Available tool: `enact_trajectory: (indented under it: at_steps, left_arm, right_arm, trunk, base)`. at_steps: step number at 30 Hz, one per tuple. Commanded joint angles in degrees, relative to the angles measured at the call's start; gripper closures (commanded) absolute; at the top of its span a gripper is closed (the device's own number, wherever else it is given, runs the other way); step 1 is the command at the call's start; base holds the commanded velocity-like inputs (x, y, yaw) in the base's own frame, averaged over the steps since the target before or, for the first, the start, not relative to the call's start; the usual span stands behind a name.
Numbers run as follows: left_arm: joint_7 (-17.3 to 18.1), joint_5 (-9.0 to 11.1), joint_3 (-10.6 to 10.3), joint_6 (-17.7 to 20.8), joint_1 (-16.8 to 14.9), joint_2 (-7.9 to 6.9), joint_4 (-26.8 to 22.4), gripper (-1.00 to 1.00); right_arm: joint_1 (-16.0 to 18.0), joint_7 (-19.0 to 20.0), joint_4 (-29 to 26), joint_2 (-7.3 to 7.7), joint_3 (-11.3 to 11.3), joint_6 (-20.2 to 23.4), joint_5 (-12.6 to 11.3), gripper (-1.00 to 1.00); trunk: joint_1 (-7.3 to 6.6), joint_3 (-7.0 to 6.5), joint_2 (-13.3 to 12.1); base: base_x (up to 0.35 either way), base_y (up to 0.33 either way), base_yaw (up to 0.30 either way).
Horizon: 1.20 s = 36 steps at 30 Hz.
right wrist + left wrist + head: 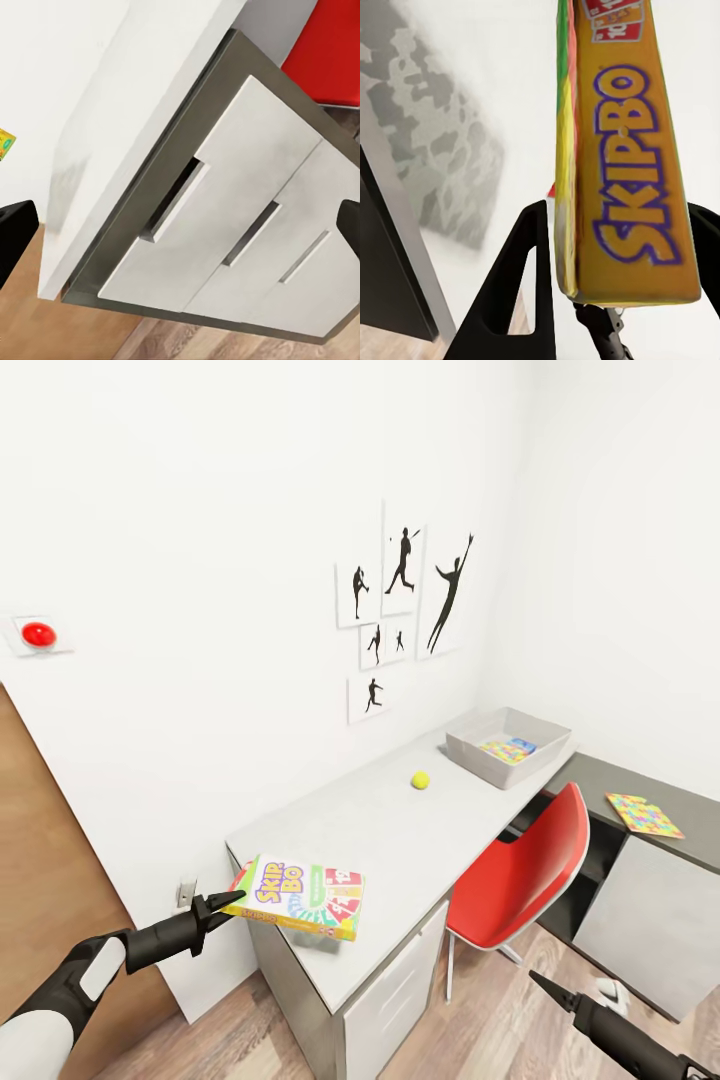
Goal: Put all the toys in the child's room - the three board games (two on the bed and one on the table), the two jigsaw puzzles on the table, and the tennis ball on the table - inside the toy box on the table in the child's room.
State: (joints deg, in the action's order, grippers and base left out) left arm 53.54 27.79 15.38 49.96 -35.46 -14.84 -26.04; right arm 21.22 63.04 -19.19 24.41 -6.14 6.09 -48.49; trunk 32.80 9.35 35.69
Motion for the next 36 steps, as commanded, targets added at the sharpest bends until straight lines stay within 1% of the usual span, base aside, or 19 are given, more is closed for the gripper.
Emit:
enact_trajectory:
  at_steps: [1, 20, 26, 28, 30, 32, 34, 35, 36]
  left_arm:
    - [0.17, -0.09, 0.16, 0.23, -0.05, 0.01, 0.02, 1.0]
    - [0.16, -0.1, 0.04, 0.23, -0.03, 0.07, 0.02, 1.0]
    - [0.1, -0.1, 0.01, 0.23, -0.05, 0.07, 0.01, 1.0]
    - [0.12, -0.1, 0.0, 0.23, -0.05, 0.07, 0.0, 1.0]
    - [0.14, -0.1, 0.09, 0.23, -0.05, 0.04, 0.0, 1.0]
    - [0.15, -0.1, 0.15, 0.23, -0.05, 0.01, 0.01, 1.0]
    - [0.15, -0.1, 0.22, 0.23, -0.05, 0.0, 0.02, 1.0]
    - [0.16, -0.1, 0.23, 0.23, -0.05, -0.01, 0.02, 1.0]
    - [0.12, -0.1, 0.22, 0.23, -0.05, -0.01, 0.02, 1.0]
  right_arm:
    - [0.05, 0.18, 0.01, 0.05, -0.31, 0.6, -0.61, -1.0]
    - [0.05, 0.35, -0.08, 0.11, -0.19, 0.54, -0.62, -1.0]
    - [0.05, 0.05, -0.72, 0.53, -0.11, 0.63, -0.56, -1.0]
    - [0.05, 0.36, -1.2, 0.67, -0.11, 0.81, -0.55, -1.0]
    - [0.05, 1.74, -2.88, 0.8, -0.12, 1.25, -0.53, -1.0]
    - [0.05, 2.75, -5.12, 0.87, -0.17, 2.3, -0.41, -1.0]
    - [0.05, 3.36, -9.53, 0.79, -0.17, 6.29, -0.18, -1.0]
    - [0.05, 3.39, -10.9, 0.71, -0.15, 7.64, -0.13, -1.0]
    - [0.05, 3.29, -13.88, 0.54, -0.12, 10.41, -0.06, -1.0]
  trunk:
    - [-0.21, -0.09, -0.33]
    - [-4.38, -3.5, -7.96]
    - [-5.7, -4.58, -10.36]
    - [-6.14, -4.94, -11.16]
    - [-6.58, -5.29, -11.97]
    - [-7.02, -5.65, -12.77]
    - [-7.02, -5.65, -12.77]
    - [-7.02, -5.65, -12.77]
    - [-7.02, -5.65, -12.77]
  base:
    - [0.0, 0.0, 0.0]
    - [0.0, 0.0, 0.0]
    - [0.0, 0.0, 0.0]
    - [0.0, 0.0, 0.0]
    - [0.0, 0.0, 0.0]
    - [0.0, 0.0, 0.0]
    - [0.0, 0.0, 0.0]
    - [0.0, 0.0, 0.0]
    - [0.0, 0.0, 0.0]
